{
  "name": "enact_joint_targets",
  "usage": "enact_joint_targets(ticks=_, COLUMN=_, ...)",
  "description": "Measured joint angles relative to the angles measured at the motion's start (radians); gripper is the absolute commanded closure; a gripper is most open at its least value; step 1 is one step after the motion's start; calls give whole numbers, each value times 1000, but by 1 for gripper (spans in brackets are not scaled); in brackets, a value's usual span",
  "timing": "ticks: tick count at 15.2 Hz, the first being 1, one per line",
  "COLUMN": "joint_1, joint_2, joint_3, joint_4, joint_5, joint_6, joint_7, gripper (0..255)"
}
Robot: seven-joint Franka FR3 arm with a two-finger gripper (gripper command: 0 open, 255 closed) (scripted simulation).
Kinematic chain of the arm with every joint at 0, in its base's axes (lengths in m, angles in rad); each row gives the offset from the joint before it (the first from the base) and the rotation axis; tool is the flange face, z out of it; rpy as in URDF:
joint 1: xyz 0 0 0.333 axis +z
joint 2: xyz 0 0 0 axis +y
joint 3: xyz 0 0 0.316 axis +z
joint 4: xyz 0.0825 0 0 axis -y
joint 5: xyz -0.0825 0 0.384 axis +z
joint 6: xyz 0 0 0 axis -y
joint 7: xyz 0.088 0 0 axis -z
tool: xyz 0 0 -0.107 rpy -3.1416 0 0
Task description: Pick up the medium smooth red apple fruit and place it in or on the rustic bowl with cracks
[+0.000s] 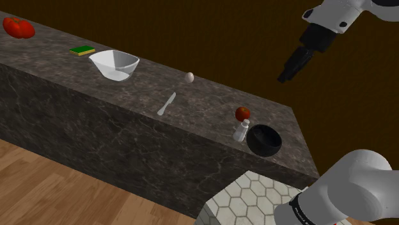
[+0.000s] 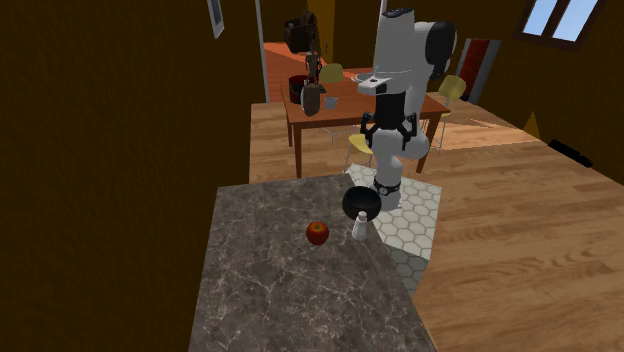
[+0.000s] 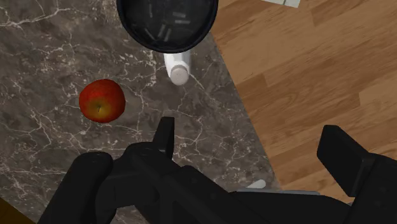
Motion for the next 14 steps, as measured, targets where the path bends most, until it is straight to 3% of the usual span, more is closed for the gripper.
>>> enact_joint_targets(ticks=4, joint_1=-5, joint_2=16, joint_3=-14, joint_4=-46, joint_5=-24, joint_6=54, joint_7=-35, gripper=0)
enact_joint_targets(ticks=14, joint_1=-32, joint_2=190, joint_3=-81, joint_4=-187, joint_5=-129, joint_6=346, joint_7=-178, gripper=0)
